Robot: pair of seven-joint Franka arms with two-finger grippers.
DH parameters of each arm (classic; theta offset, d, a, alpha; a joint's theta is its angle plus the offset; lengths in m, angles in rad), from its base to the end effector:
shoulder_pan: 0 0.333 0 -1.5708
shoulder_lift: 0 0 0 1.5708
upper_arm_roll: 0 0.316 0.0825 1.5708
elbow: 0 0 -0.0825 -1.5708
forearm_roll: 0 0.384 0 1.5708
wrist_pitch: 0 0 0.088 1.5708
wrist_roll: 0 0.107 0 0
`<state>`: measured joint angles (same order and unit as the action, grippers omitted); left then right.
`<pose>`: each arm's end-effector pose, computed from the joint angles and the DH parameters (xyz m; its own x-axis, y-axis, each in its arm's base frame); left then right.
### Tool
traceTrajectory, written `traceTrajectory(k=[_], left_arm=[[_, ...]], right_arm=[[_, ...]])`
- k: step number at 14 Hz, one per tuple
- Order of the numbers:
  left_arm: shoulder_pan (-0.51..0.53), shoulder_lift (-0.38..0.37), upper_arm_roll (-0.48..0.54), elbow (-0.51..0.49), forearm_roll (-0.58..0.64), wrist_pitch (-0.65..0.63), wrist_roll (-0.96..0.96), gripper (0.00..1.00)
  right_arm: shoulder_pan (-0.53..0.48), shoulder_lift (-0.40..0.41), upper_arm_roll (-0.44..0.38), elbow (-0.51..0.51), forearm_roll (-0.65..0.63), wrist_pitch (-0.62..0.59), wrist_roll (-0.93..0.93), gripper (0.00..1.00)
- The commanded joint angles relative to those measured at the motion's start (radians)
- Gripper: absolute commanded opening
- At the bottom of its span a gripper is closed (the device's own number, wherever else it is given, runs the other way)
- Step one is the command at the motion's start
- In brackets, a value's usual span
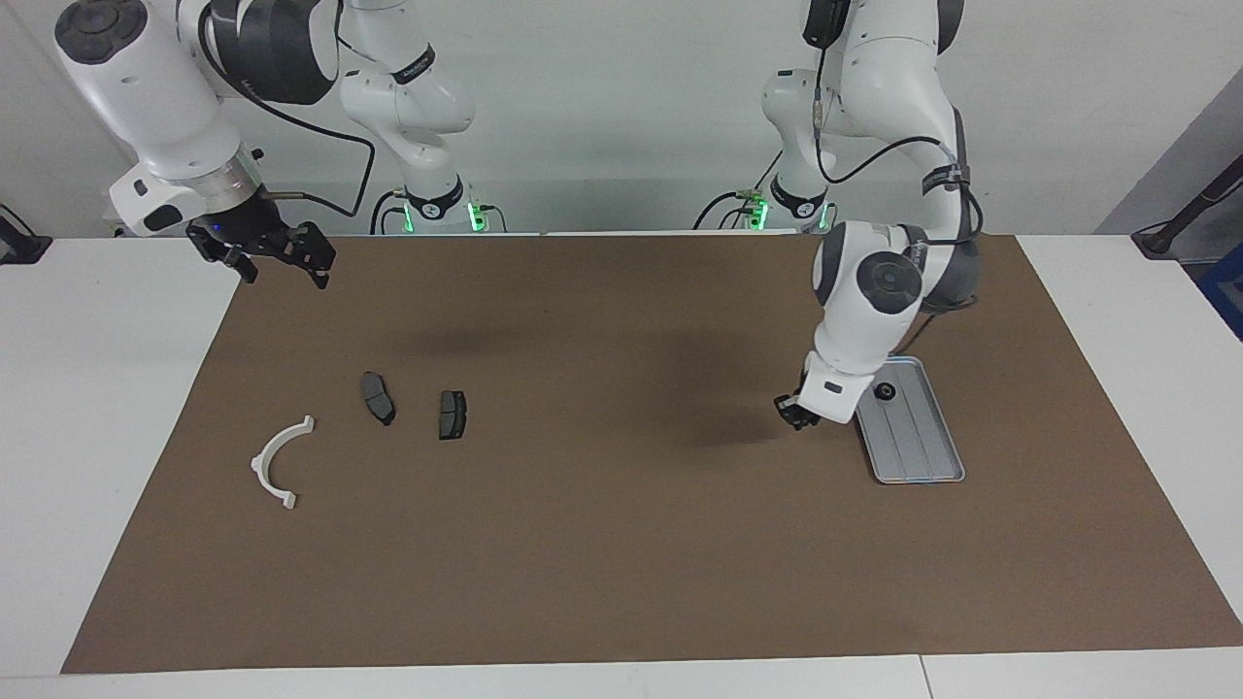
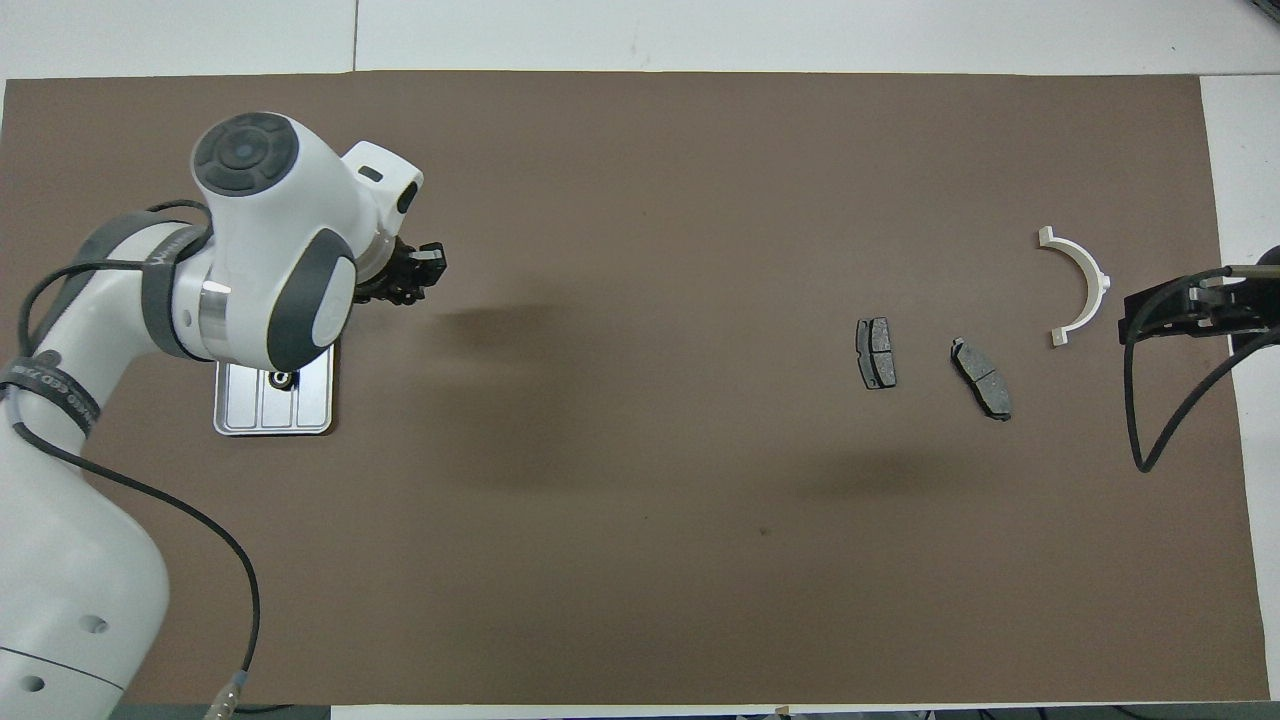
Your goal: Pick bearing gear from pile to tray
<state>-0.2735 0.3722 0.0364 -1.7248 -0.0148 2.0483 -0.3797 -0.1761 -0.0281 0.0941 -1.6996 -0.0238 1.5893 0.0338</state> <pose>0.6291 -0.1550 0.3648 0.9881 0.1473 -0.0448 0.1466 -0.9890 -0.0184 0.5409 -0.0463 0.5808 0.9900 -0.1151 -0.0813 -0.1131 -0.9932 0.0291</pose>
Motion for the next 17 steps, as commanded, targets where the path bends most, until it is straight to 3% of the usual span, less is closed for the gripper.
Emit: traceTrajectory(k=[1,8,17], left_arm=[[0.095,-0.027,-0.013,-0.048,0.010,0.033,0.172,0.00],[0.206,-0.029,-0.013,-0.159,0.010,0.225,0.295,0.00],[0.246,-0.026,-0.013,-0.209,0.010,0.253,0.301,0.00]], right_arm=[[-0.037,-0.015,0.006,-0.015,0.002,0.005,-0.049,1.00],[-0.057,-0.015,0.006,-0.014,0.004,0.008,-0.069,1.00],[-0.056,-0.015,0.006,-0.015,0.004,0.024,-0.071,1.00]])
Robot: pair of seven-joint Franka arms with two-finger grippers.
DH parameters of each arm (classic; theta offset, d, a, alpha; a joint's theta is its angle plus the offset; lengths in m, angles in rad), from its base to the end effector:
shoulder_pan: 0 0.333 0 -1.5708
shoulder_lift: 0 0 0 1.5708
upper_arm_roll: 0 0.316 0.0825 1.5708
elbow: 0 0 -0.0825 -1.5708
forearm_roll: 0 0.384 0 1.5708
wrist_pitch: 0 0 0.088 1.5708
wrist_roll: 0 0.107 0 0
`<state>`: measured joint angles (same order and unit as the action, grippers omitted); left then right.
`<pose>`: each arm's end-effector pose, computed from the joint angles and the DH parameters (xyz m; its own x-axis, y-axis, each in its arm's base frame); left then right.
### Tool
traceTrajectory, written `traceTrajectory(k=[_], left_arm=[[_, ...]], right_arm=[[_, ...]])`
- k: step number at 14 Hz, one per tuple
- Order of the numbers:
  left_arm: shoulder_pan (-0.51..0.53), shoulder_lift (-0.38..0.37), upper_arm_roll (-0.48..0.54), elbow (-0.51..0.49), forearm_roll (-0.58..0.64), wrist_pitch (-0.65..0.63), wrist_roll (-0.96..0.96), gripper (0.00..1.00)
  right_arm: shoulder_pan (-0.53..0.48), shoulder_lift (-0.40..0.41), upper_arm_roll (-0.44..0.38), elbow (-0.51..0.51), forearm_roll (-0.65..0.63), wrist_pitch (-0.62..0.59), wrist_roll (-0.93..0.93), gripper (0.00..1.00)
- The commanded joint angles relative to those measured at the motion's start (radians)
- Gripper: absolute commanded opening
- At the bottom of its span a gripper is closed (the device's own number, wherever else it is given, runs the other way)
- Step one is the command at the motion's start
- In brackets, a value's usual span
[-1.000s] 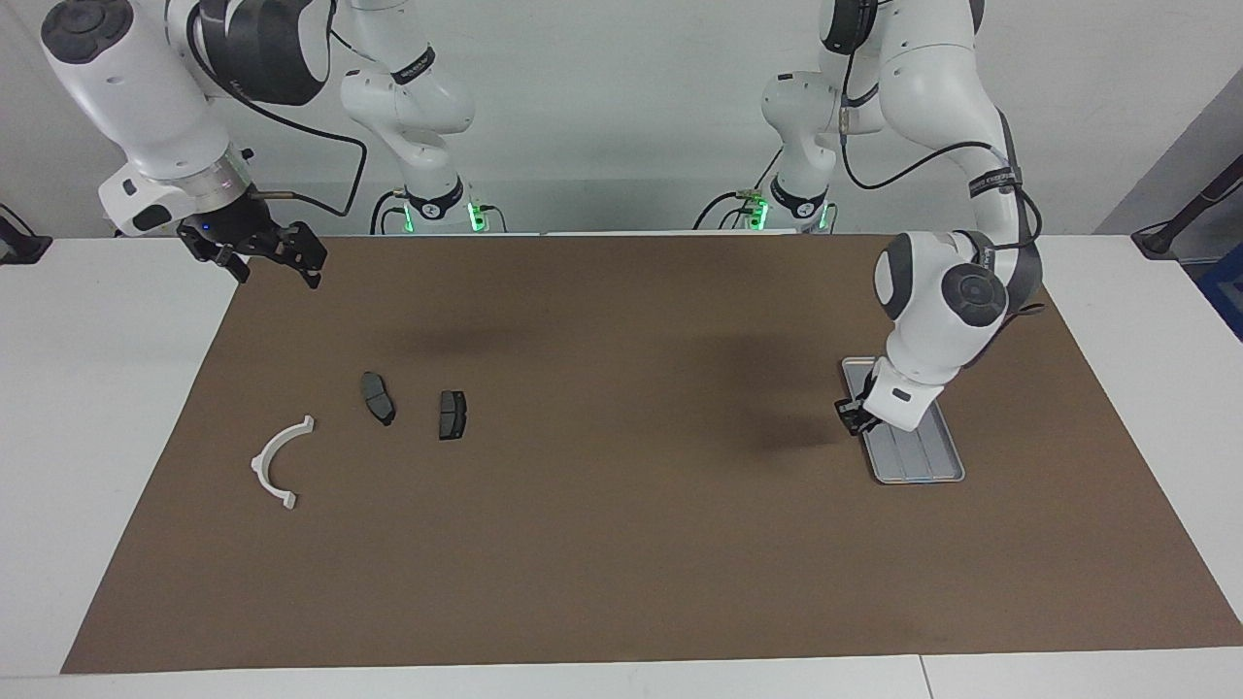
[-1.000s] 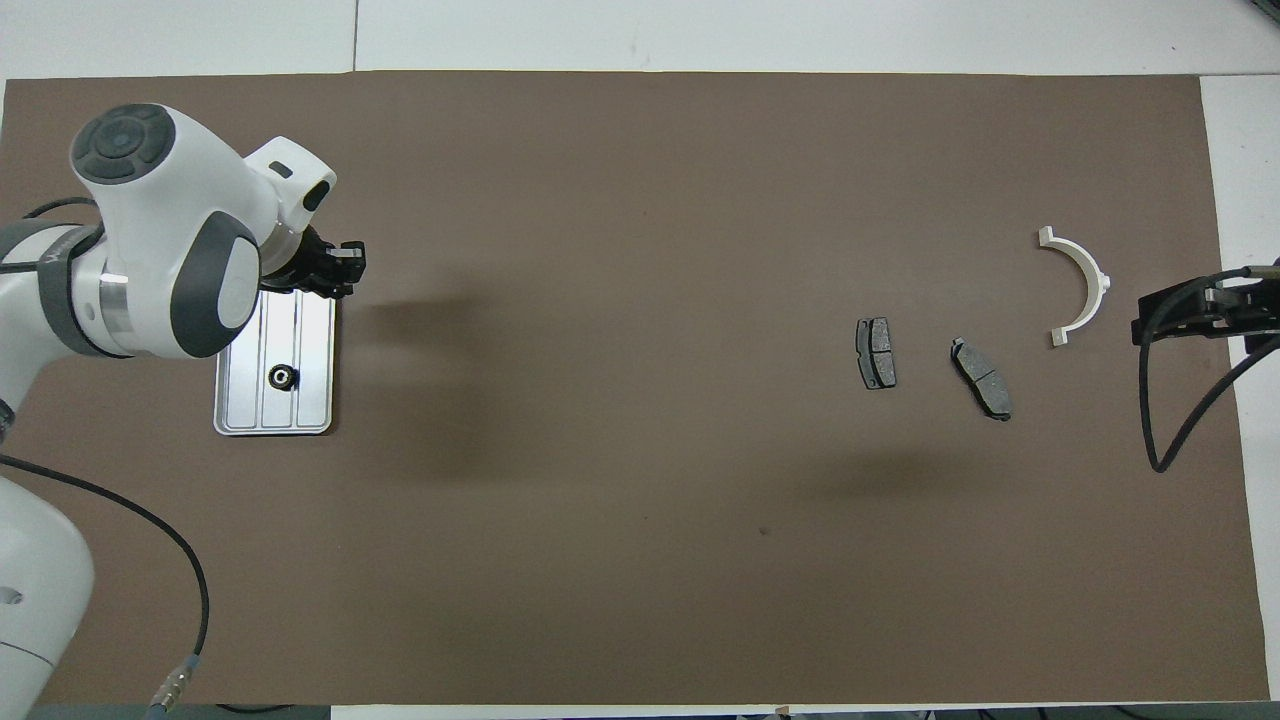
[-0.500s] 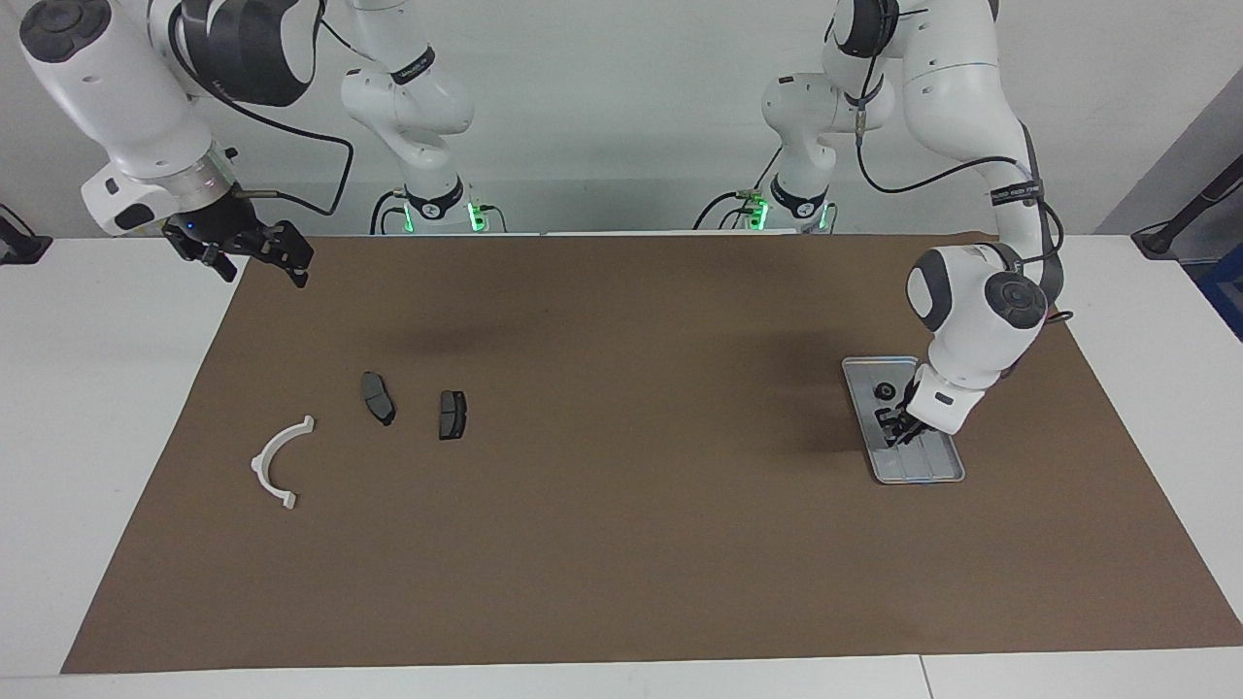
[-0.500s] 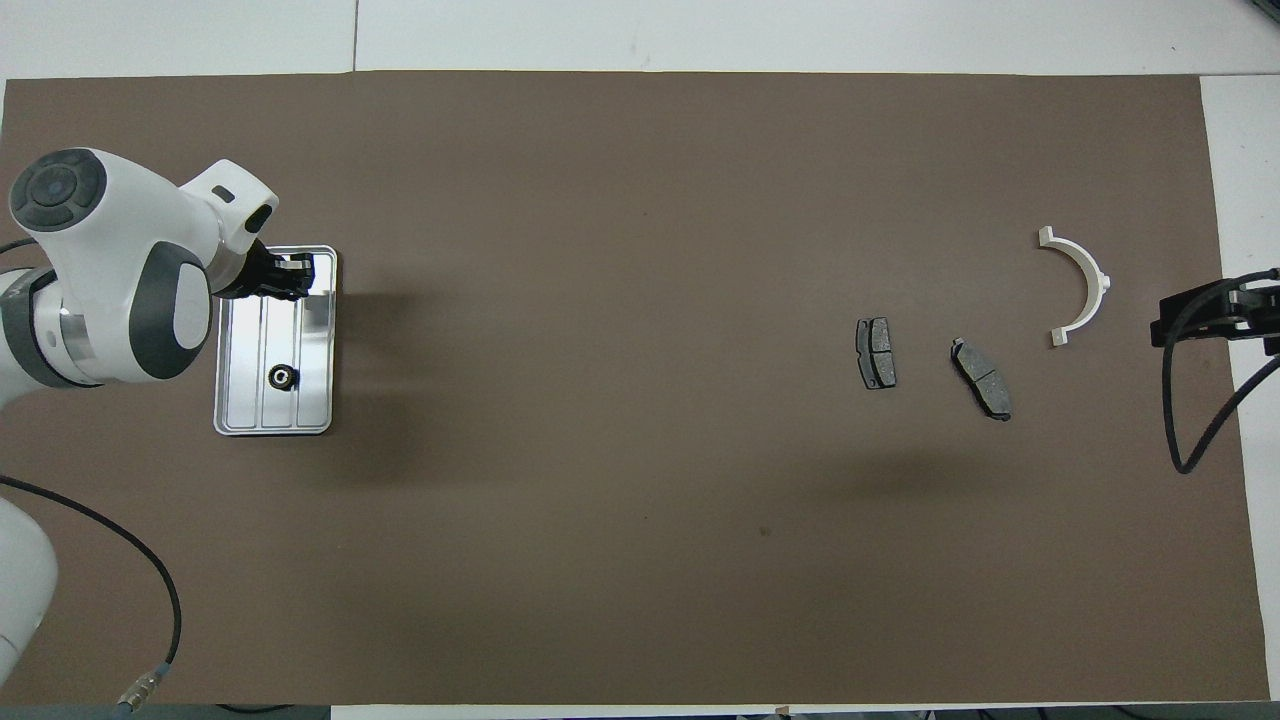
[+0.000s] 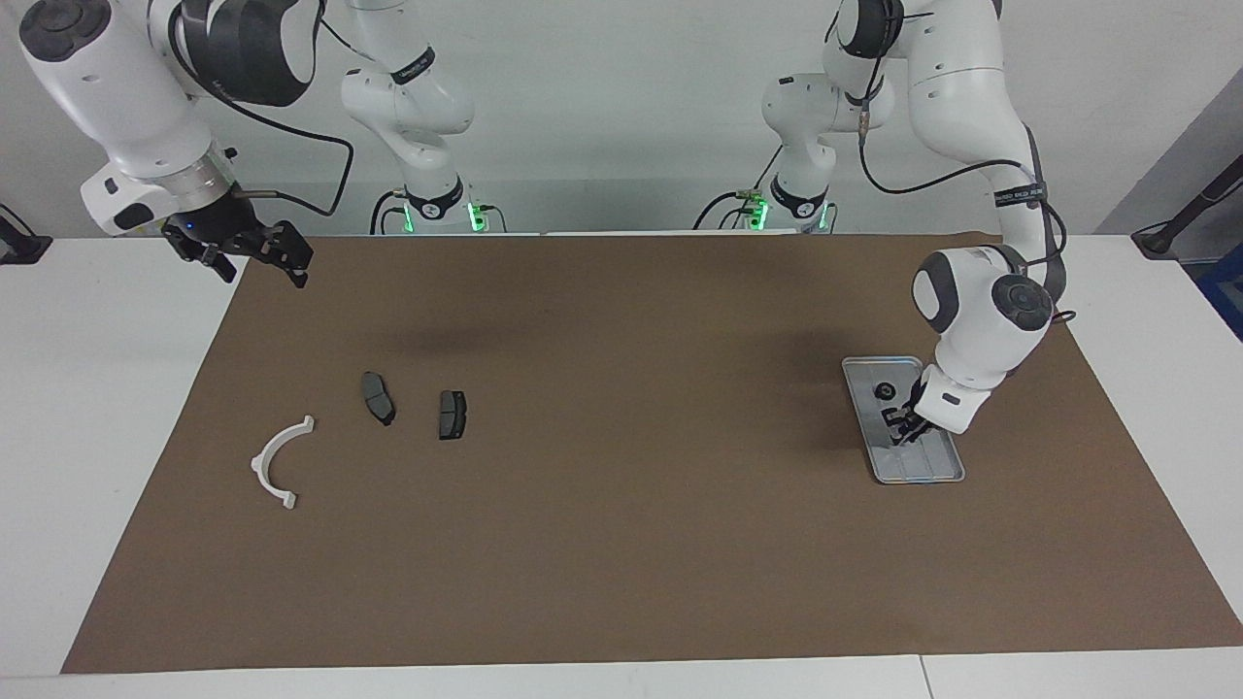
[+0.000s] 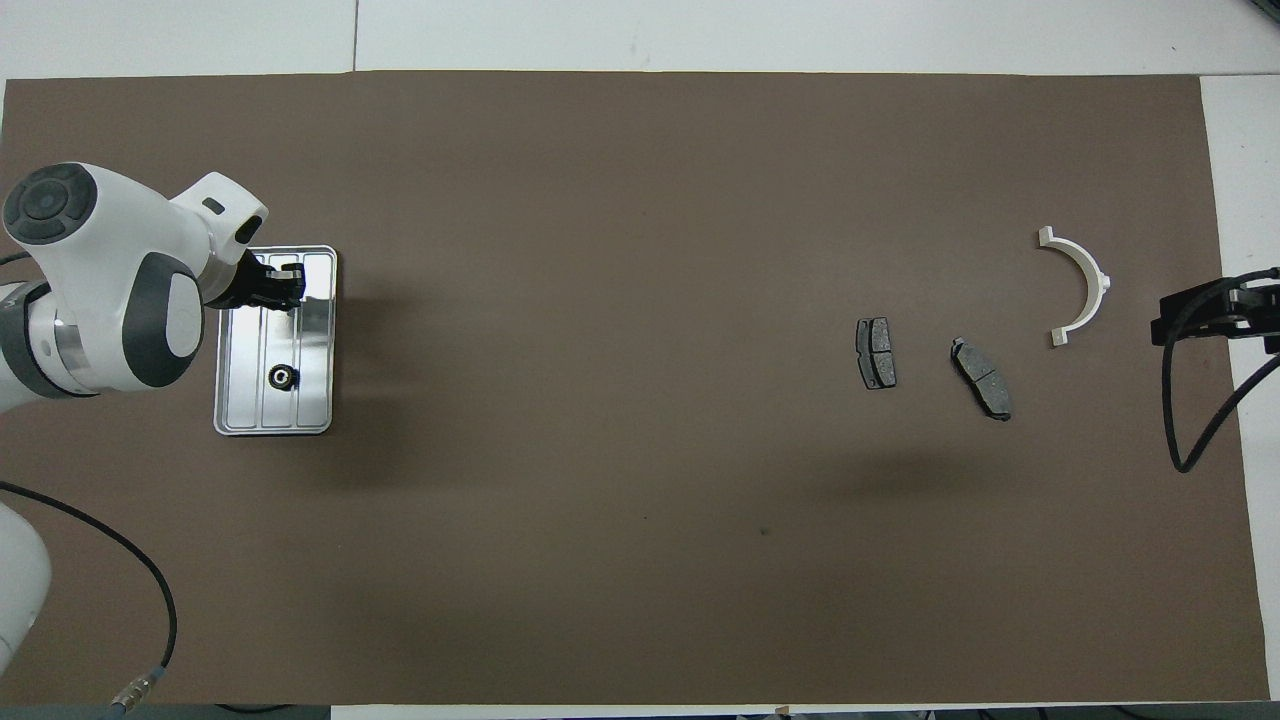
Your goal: Pick bearing gear from pile to tray
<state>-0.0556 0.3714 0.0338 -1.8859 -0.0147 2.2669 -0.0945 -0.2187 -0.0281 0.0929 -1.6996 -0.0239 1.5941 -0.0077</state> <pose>0.6297 -0.0153 0.3119 0.9968 0.0796 0.0099 0.0796 -0.9968 0.0000 0.5389 -0.0700 0.5812 0.9901 -0.1171 -0.0777 -0.1155 -0.9930 0.0258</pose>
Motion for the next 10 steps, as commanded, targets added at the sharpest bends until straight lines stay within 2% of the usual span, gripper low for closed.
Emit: traceTrajectory(k=[1,5,6,7,9,10], left_arm=[[0.031,-0.025,-0.011,-0.048,0.010,0.036,0.024,0.00],[0.030,-0.028,-0.011,-0.079,0.010,0.069,0.025,0.00],[0.030,-0.028,-0.011,-0.079,0.010,0.071,0.025,0.06],[0.030,-0.028,-0.011,-0.079,0.010,0.071,0.025,0.28],[0.030,-0.028,-0.011,-0.076,0.010,0.063,0.042,0.65],[0.030,-0.028,-0.011,-0.062,0.010,0.048,0.047,0.73]], right_arm=[[-0.013,-0.015,0.007,-0.017,0.004,0.018,-0.031,1.00],[-0.013,-0.015,0.007,-0.017,0.004,0.018,-0.031,1.00],[-0.013,-0.015,0.007,-0.018,0.004,0.018,-0.031,1.00],[-0.014,-0.015,0.007,-0.018,0.004,0.018,-0.031,1.00],[-0.014,-0.015,0.007,-0.018,0.004,0.018,-0.031,1.00],[-0.013,-0.016,0.007,-0.018,0.004,0.018,-0.031,1.00]])
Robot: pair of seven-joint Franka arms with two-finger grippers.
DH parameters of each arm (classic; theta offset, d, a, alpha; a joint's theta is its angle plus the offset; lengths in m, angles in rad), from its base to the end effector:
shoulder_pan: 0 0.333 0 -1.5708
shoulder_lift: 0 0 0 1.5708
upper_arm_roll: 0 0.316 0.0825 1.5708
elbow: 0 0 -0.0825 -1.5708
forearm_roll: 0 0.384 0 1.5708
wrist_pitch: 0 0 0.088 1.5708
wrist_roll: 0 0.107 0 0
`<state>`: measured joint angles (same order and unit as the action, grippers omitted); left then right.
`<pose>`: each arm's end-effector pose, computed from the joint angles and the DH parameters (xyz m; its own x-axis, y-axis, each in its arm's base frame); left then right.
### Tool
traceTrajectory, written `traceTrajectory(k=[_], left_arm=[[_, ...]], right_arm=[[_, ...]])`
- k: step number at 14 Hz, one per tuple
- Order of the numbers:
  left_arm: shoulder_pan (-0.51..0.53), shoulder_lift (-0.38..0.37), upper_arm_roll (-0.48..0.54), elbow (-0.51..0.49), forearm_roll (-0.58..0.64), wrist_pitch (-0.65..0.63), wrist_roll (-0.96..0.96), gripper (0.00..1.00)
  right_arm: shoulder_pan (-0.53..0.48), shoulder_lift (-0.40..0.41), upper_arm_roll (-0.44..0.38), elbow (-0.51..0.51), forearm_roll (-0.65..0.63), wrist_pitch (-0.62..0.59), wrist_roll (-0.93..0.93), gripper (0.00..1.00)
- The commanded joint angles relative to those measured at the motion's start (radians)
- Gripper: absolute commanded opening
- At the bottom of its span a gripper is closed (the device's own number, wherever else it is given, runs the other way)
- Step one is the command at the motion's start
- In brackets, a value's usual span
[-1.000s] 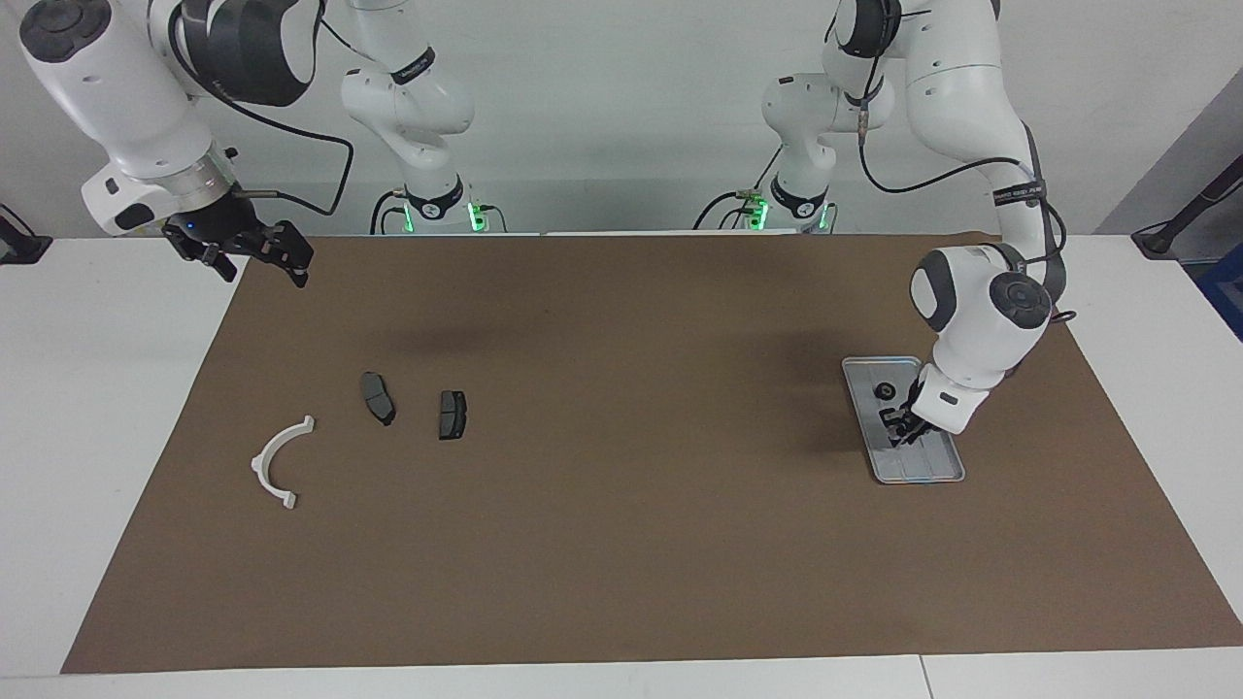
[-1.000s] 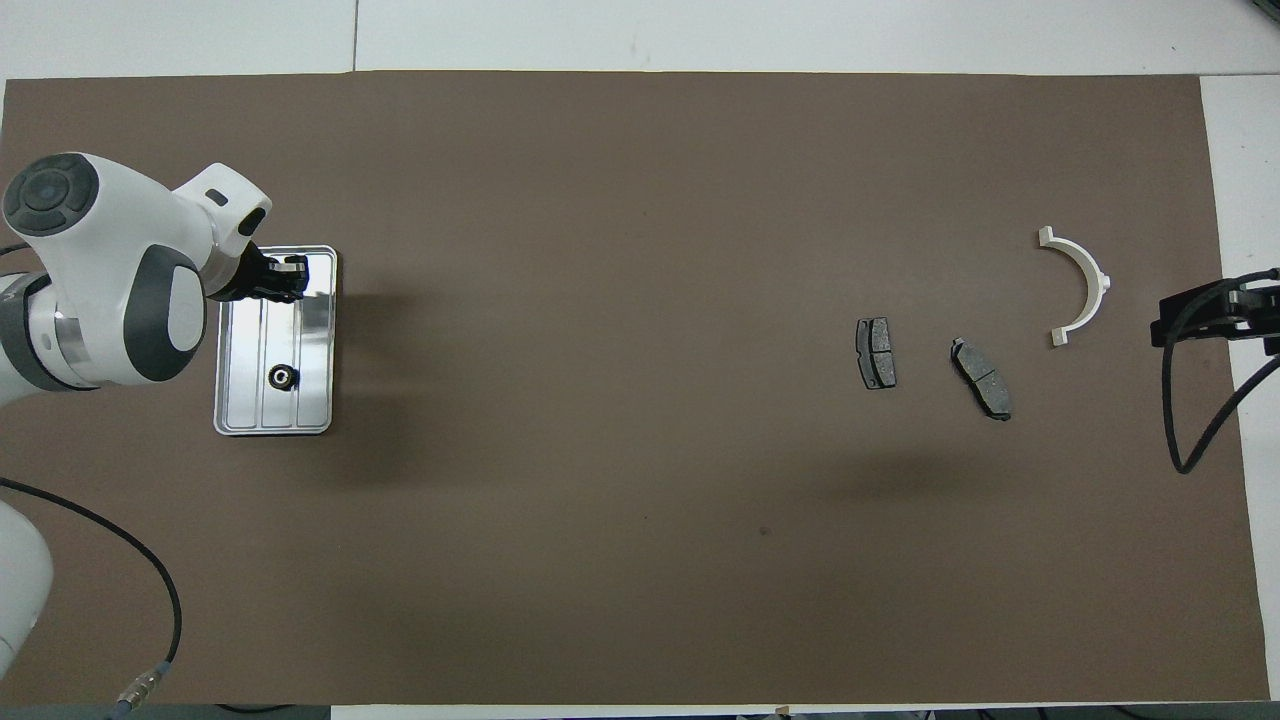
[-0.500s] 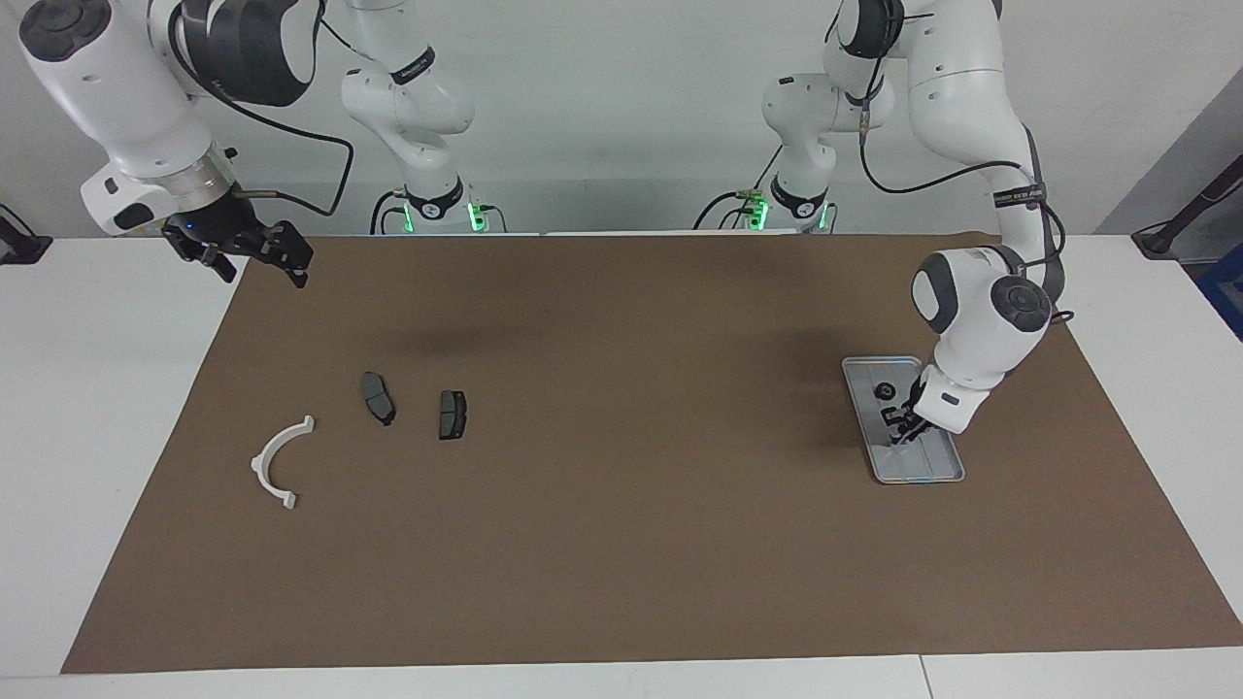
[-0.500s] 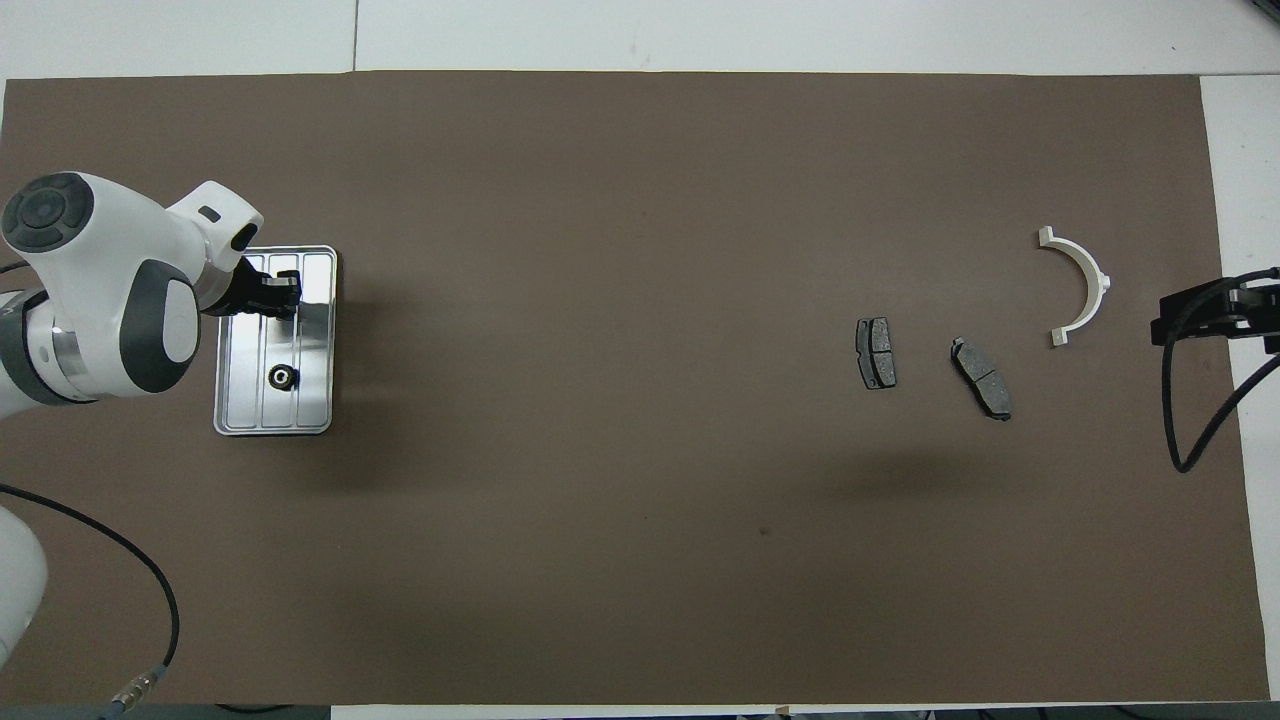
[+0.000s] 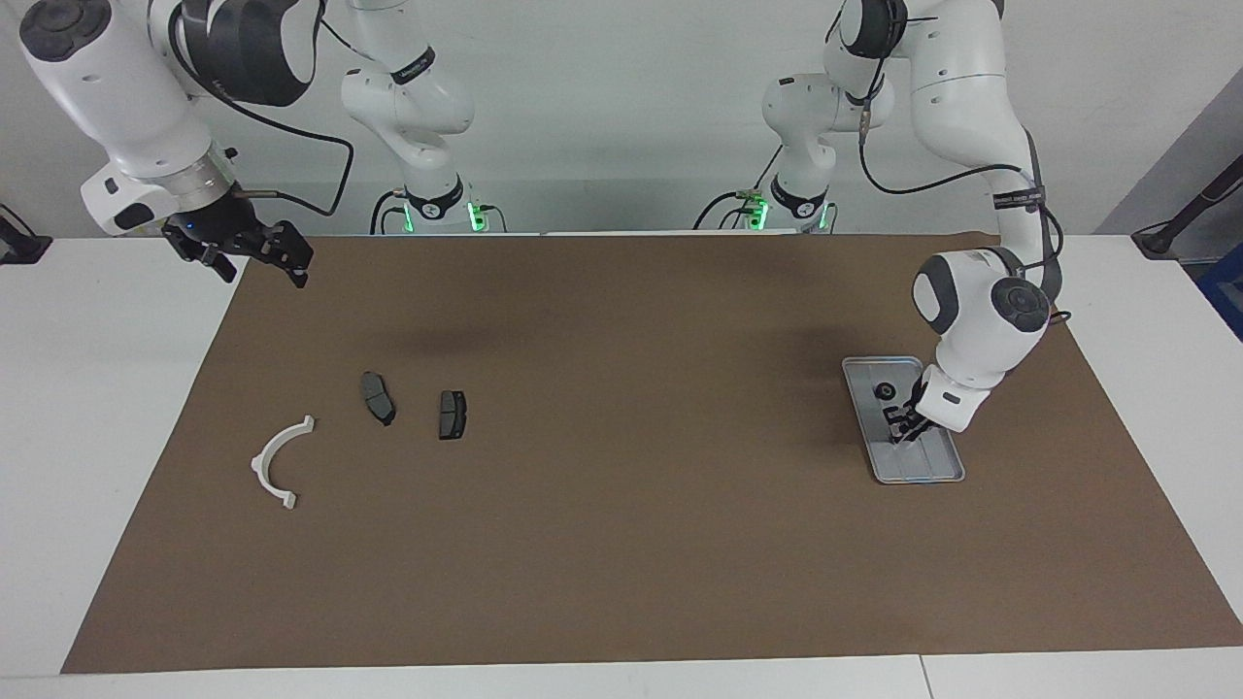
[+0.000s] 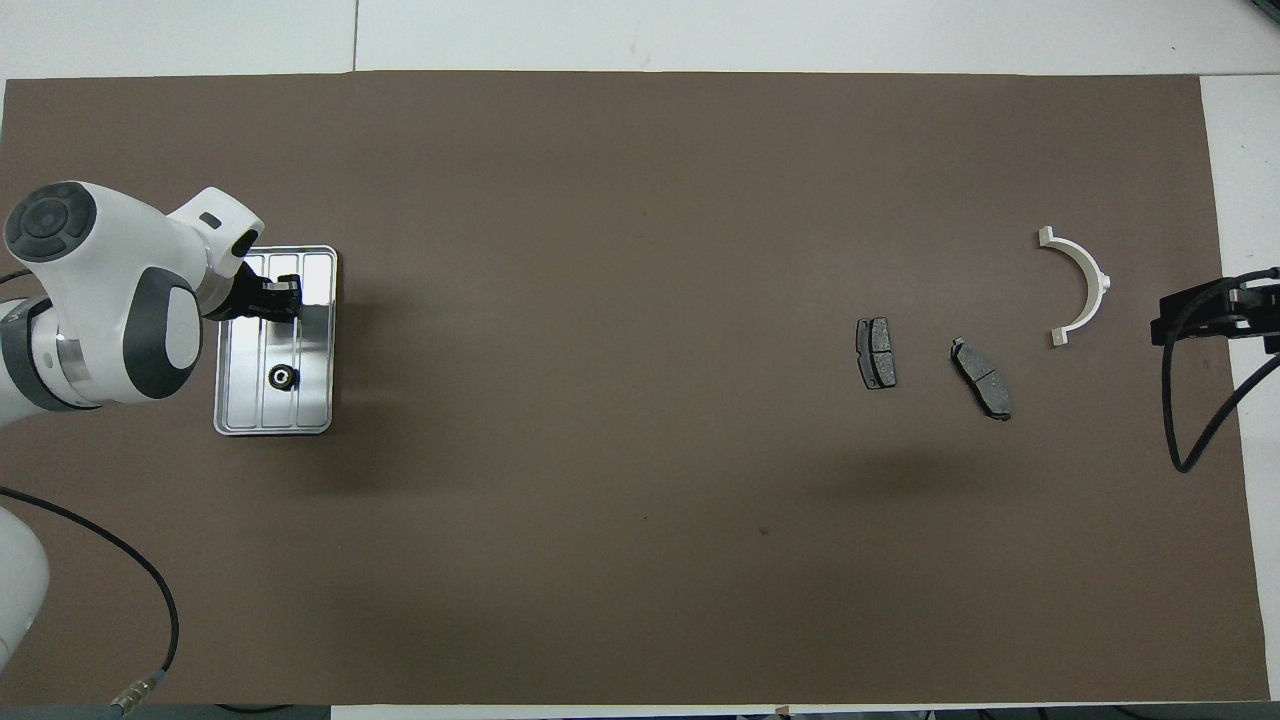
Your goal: Pick bearing gear from pile to tray
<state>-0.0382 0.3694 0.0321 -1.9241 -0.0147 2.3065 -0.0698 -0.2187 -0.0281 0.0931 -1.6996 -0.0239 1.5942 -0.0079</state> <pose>0.6230 -0.0051 0.3001 0.9974 0.0712 0.0132 0.0712 -0.9975 0.0004 0.5389 -0.0699 0.5812 0.9901 -0.1167 -0.0776 -0.1151 -0.9930 0.0258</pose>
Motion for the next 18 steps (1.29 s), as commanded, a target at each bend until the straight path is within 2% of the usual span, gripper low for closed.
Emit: traceTrajectory(k=[1,5,8,10,12,16,18], left_arm=[[0.014,-0.024,-0.009,-0.001,0.010,-0.013,0.021,0.76],[0.023,-0.036,-0.008,0.102,0.010,-0.131,0.022,0.83],[0.031,-0.151,-0.008,0.102,0.010,-0.229,0.021,1.00],[0.028,-0.242,-0.009,0.112,0.010,-0.347,0.022,1.00],[0.017,-0.289,-0.009,0.161,0.012,-0.494,0.021,1.00],[0.032,-0.391,-0.008,0.172,0.013,-0.626,0.022,1.00],[0.023,-0.399,-0.018,0.155,0.013,-0.618,0.012,1.00]], right_arm=[[-0.013,-0.015,0.007,-0.018,0.004,0.018,-0.030,1.00],[-0.013,-0.016,0.007,-0.020,0.004,0.018,-0.030,1.00],[-0.014,-0.016,0.007,-0.020,0.004,0.018,-0.030,1.00],[-0.013,-0.016,0.007,-0.020,0.004,0.018,-0.030,1.00],[-0.013,-0.016,0.007,-0.020,0.004,0.018,-0.030,1.00],[-0.024,-0.022,0.007,-0.031,0.004,0.018,-0.032,1.00],[-0.024,-0.022,0.007,-0.031,0.004,0.018,-0.034,1.00]])
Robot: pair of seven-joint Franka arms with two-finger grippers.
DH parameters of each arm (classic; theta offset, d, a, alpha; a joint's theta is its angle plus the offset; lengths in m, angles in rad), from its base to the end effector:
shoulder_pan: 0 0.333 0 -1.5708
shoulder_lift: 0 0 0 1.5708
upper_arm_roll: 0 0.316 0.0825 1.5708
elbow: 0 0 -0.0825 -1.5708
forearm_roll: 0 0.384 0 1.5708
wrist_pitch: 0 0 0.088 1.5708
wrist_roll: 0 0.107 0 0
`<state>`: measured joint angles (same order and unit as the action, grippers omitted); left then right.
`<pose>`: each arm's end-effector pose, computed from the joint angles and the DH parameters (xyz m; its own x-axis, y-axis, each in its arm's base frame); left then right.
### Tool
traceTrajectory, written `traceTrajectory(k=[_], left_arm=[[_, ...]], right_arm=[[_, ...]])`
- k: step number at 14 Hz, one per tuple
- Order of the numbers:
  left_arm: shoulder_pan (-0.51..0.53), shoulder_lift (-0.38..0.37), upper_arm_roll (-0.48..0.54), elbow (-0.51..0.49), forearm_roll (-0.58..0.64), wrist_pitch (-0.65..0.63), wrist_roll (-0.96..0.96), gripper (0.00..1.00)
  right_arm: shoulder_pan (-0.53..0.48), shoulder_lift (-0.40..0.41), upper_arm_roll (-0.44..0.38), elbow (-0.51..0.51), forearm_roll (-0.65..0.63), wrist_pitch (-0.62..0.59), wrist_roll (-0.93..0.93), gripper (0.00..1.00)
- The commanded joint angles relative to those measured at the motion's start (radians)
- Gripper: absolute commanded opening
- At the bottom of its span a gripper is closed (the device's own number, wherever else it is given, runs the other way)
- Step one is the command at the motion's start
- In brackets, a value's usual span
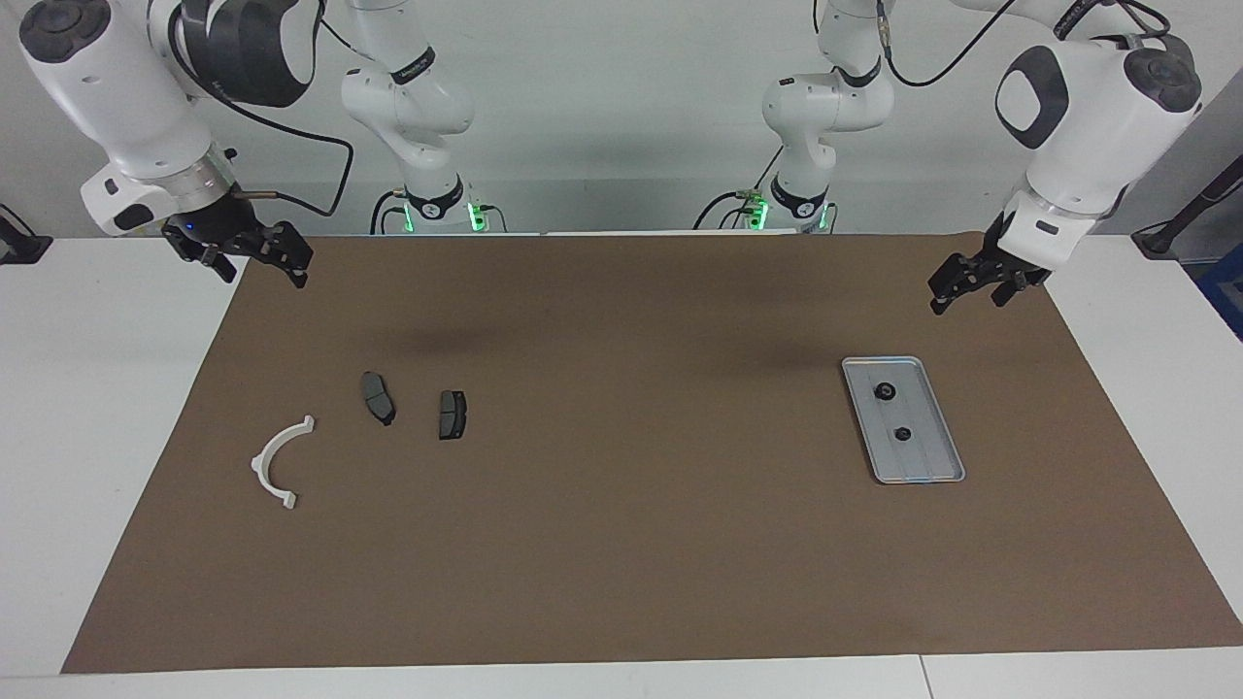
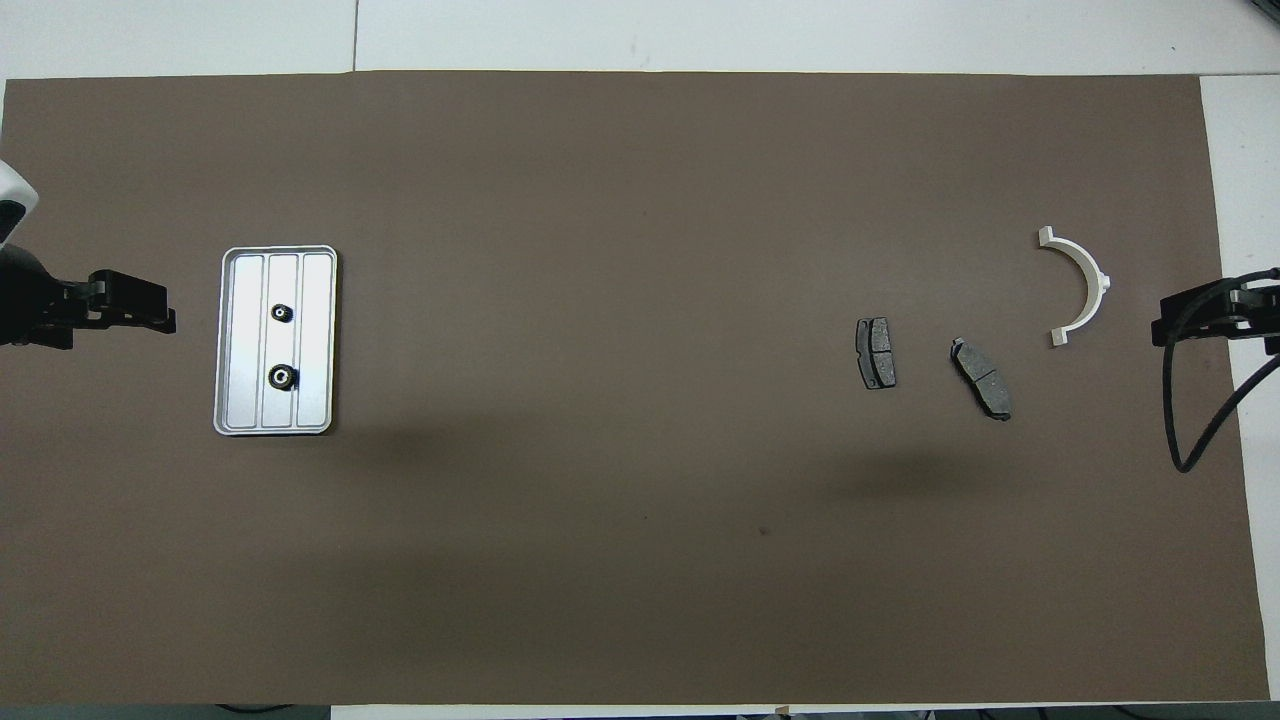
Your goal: Pick bearing gear from pile to tray
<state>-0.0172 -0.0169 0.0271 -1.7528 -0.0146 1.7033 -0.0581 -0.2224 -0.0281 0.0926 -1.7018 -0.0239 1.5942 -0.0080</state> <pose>0.5539 0.0042 0.5588 0.9970 0.0698 -0.0334 0.0703 -0.9974 0.0129 0.5385 -0.0722 0.5801 0.9895 -0.1208 -0.0798 -0.1191 -0.9926 0.0257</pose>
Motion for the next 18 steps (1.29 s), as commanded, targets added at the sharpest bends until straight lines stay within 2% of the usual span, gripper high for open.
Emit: traceTrajectory(k=[1,5,13,18], left_arm=[[0.000,-0.011,-0.010,-0.017,0.013,-0.030,0.003,1.00],[0.013,-0.009,-0.015,-0.021,0.012,-0.019,0.042,1.00],[0.017,0.020,-0.016,0.111,0.016,-0.050,0.083,1.00],[0.028,0.023,-0.039,0.142,0.012,-0.070,0.090,1.00]], right_arm=[[-0.020,-0.023,0.007,-0.029,0.004,0.018,-0.033,1.00],[-0.020,-0.021,0.007,-0.025,0.004,0.018,-0.043,1.00],[-0.021,-0.021,0.007,-0.027,0.004,0.018,-0.047,1.00],[-0.035,-0.021,0.007,-0.029,0.004,0.023,-0.060,1.00]])
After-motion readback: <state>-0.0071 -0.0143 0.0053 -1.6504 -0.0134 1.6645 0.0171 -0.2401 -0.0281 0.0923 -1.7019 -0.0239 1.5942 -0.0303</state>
